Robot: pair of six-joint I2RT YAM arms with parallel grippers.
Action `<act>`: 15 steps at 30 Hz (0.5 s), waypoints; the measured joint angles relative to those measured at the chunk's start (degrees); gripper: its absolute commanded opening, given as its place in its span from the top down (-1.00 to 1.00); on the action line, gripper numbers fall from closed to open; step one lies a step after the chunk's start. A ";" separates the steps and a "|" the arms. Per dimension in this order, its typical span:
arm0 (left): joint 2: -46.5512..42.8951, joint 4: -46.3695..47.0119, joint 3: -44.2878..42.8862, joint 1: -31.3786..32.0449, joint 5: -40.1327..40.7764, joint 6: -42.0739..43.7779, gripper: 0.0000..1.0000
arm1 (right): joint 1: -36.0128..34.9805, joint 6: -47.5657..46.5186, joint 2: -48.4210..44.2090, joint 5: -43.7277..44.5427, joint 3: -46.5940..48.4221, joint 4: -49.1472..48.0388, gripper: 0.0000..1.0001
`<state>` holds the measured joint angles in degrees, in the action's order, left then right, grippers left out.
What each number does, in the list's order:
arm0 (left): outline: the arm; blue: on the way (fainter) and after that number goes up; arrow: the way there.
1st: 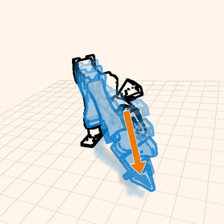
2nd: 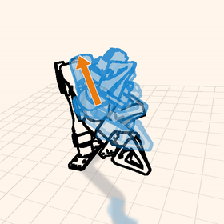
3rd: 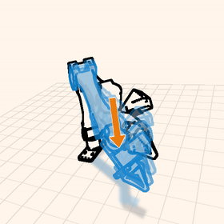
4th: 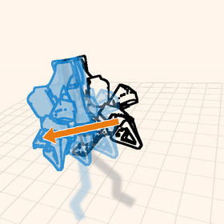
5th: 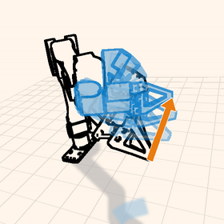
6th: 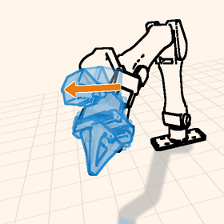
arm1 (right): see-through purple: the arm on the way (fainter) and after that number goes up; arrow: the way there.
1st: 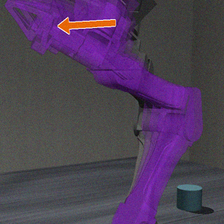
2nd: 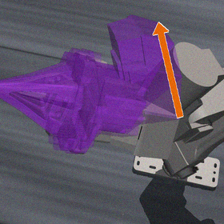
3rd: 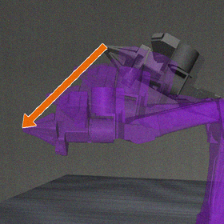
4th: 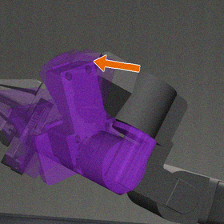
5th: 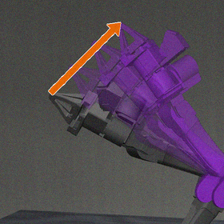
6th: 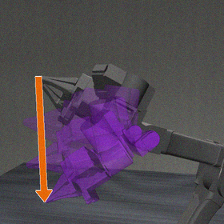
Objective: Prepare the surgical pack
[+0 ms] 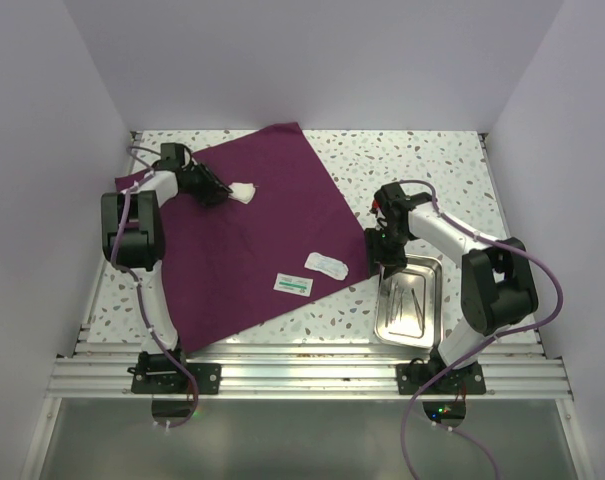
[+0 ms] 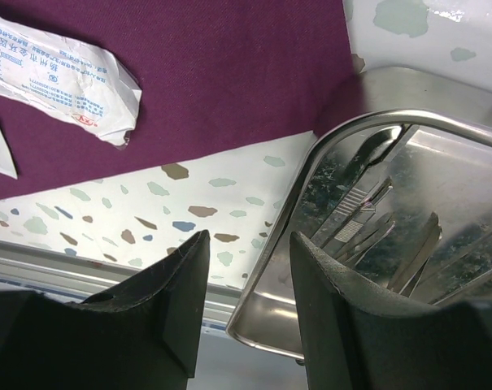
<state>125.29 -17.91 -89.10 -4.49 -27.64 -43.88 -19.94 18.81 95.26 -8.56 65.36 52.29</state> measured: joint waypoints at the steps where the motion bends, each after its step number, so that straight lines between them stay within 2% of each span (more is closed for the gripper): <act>1: 0.00 -0.02 0.24 0.00 0.00 0.00 0.15 | 0.00 0.02 0.00 0.02 0.00 0.00 0.03; 4: 0.02 0.07 0.74 0.00 -0.02 -0.04 0.10 | -0.02 0.02 0.00 0.00 0.00 0.00 0.03; 15: 1.33 2.78 0.50 0.00 -1.46 -2.01 0.12 | -0.04 0.00 0.04 0.02 0.00 0.02 0.03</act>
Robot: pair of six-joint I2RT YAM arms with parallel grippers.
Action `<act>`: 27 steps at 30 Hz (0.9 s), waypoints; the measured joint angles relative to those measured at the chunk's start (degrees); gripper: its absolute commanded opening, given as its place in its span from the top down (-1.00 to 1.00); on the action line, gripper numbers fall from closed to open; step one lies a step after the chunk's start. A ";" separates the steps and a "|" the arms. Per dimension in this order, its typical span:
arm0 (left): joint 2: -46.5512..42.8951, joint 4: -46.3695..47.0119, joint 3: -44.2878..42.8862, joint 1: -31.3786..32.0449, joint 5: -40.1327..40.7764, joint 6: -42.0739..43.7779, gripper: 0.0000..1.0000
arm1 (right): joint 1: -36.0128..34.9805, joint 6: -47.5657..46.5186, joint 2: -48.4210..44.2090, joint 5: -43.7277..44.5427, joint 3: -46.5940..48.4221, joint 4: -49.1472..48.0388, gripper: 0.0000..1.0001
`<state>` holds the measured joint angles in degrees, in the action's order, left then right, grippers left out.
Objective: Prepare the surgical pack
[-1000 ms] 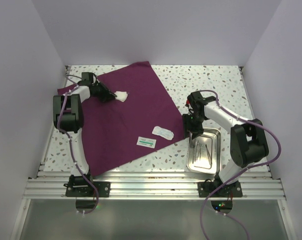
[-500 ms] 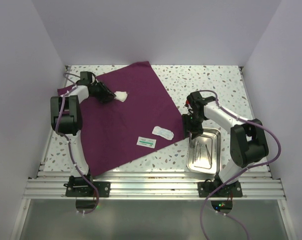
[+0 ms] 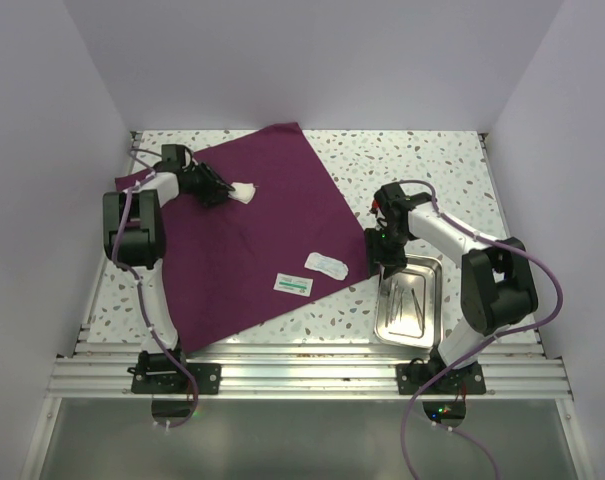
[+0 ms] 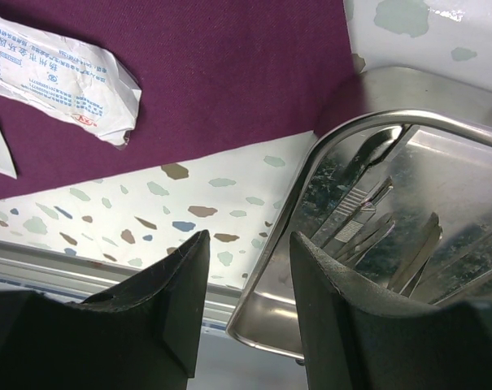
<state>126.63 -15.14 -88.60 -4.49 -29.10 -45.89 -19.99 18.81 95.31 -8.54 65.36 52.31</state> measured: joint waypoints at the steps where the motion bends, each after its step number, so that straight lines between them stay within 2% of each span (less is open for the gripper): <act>1: 0.22 0.26 -0.20 0.00 -0.26 -0.15 0.12 | 0.00 0.02 0.02 0.00 0.00 0.00 0.04; 8: 1.70 1.29 -1.38 0.00 -1.57 -1.60 0.14 | -0.22 0.00 0.33 0.00 0.22 -0.02 0.03; 16: 3.23 2.29 -2.71 0.00 -2.73 -2.60 0.31 | -0.24 0.00 0.96 0.00 0.31 0.04 0.03; 20: 3.87 2.36 -3.17 0.00 -2.86 -2.82 0.53 | -0.24 0.00 1.03 0.02 0.33 0.07 0.03; 24: 4.46 2.40 -3.32 0.00 -2.95 -2.78 1.00 | -0.26 0.02 1.03 0.07 0.48 0.26 0.03; 27: 4.72 2.60 -3.69 0.02 -3.65 -2.58 1.00 | -0.26 0.00 1.05 0.35 1.31 0.81 0.03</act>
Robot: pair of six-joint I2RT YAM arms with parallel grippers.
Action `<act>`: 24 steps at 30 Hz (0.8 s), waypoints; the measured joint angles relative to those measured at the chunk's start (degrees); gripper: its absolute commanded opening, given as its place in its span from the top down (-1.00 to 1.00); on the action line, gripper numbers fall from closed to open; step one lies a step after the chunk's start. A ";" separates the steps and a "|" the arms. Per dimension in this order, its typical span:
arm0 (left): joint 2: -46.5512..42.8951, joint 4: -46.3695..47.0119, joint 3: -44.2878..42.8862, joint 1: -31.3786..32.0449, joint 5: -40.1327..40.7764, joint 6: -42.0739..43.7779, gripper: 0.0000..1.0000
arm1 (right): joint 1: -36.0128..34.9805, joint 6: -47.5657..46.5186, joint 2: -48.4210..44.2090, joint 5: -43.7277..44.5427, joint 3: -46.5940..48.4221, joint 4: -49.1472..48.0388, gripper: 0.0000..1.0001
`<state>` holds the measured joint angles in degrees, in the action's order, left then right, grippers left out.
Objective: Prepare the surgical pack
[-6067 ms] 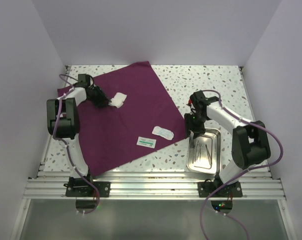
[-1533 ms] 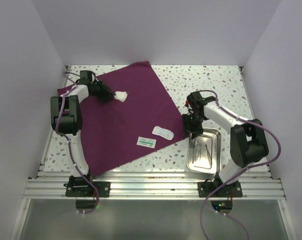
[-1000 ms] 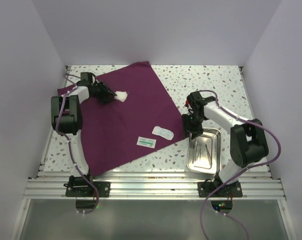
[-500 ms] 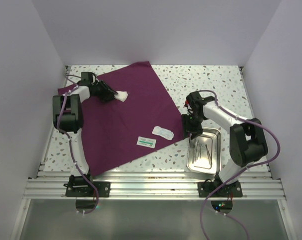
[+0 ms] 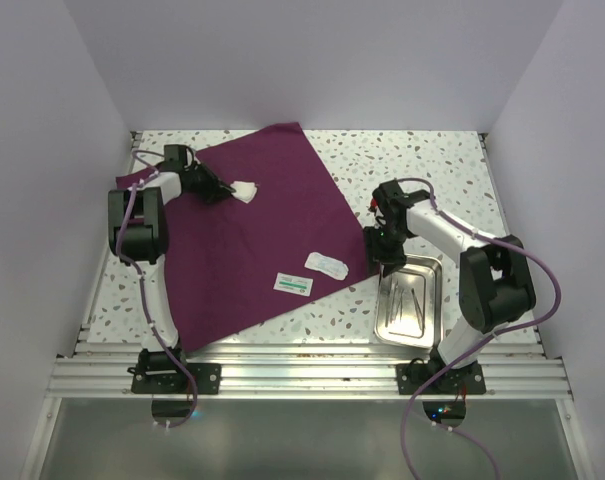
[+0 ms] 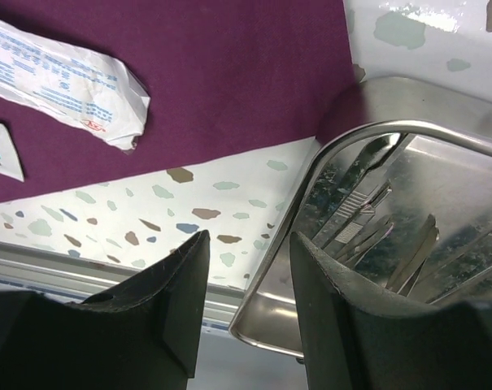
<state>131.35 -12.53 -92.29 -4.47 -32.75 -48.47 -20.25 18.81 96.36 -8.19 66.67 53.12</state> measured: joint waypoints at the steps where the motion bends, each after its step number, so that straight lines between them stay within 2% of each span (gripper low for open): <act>1: 0.00 0.04 -0.07 0.02 -0.07 0.04 1.00 | 0.00 0.00 0.00 0.09 0.33 0.09 0.03; 6: -1.60 -1.38 -0.07 0.50 0.20 2.05 1.00 | 0.00 -0.17 -0.02 0.09 3.50 0.72 -0.03; 11: -10.27 -6.40 0.33 1.92 -0.22 6.38 1.00 | -0.44 -1.51 -0.79 -2.34 5.95 0.92 -0.15; 12: -13.00 -7.67 0.39 2.36 -0.31 7.72 1.00 | -0.76 -1.88 -1.38 -3.39 6.21 0.79 -0.26; 17: -30.42 -12.17 4.00 6.67 0.00 14.49 1.00 | -2.86 -2.89 -6.91 -13.64 6.71 -2.67 -0.39; 19: -38.10 -13.25 8.00 9.22 -0.28 16.63 1.00 | -3.76 -2.89 -9.92 -18.64 6.71 -6.08 -0.55; 24: -57.31 -15.63 20.72 13.92 -3.61 19.82 1.00 | -5.22 -2.36 -17.90 -30.32 6.71 -17.38 -0.78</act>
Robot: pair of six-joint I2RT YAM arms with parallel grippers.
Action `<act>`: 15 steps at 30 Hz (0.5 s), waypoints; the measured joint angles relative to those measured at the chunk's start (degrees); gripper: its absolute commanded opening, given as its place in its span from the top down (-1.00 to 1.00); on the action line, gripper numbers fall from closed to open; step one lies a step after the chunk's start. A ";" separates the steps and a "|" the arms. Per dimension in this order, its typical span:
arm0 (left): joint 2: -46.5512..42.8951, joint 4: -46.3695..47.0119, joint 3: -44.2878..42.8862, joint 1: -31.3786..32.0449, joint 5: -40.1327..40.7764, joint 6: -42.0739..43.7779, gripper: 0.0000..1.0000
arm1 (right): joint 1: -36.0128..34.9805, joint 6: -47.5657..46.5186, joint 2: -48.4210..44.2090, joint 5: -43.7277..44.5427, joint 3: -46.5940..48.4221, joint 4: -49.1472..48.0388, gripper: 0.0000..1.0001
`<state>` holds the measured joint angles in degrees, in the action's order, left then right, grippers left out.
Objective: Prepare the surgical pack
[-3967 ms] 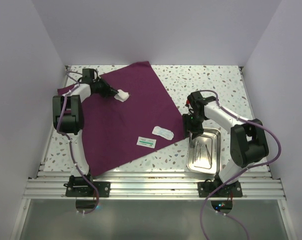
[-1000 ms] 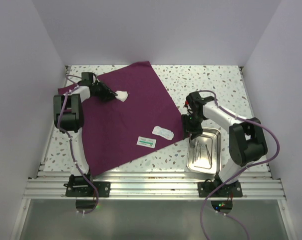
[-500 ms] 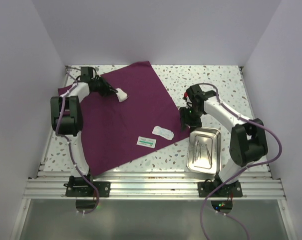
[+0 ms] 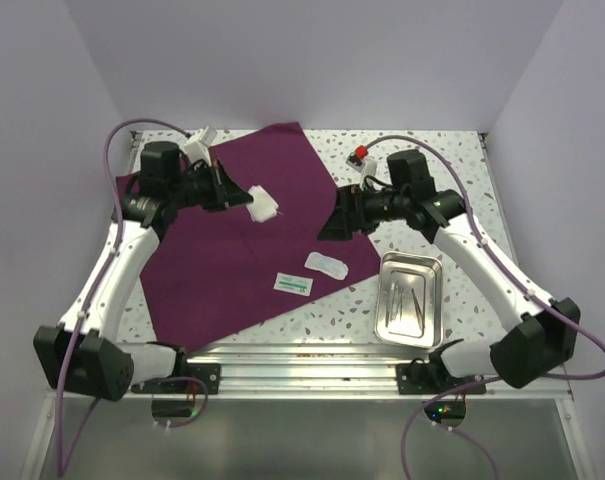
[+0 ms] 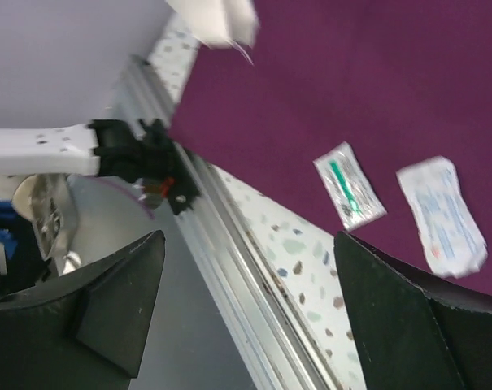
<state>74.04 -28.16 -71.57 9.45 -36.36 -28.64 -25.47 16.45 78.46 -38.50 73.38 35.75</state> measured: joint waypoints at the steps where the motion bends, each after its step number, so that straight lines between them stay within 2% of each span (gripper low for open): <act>1: -2.51 -0.83 1.57 0.15 -0.61 0.39 1.00 | -0.07 0.17 -1.07 -2.23 0.00 -1.99 -0.80; 2: -5.79 -1.11 3.63 0.35 -1.38 0.83 1.00 | -0.13 0.48 -1.84 -5.07 0.02 -4.02 -0.91; 5: -14.60 -2.73 8.92 0.50 -4.46 1.22 1.00 | -0.68 1.31 -1.40 -12.33 0.79 -8.20 -0.94; 10: -25.97 -3.56 15.63 1.09 -10.05 -0.11 1.00 | -5.11 2.01 2.69 -18.25 2.32 -10.47 -0.93; 15: -32.02 -5.90 17.70 1.14 -14.32 -1.70 1.00 | -10.75 1.99 6.86 -20.39 5.14 -11.13 -0.85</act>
<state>42.02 -34.06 -53.87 10.59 -50.68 -30.35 -36.23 18.44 85.32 -58.89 78.52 24.62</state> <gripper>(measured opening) 0.015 0.944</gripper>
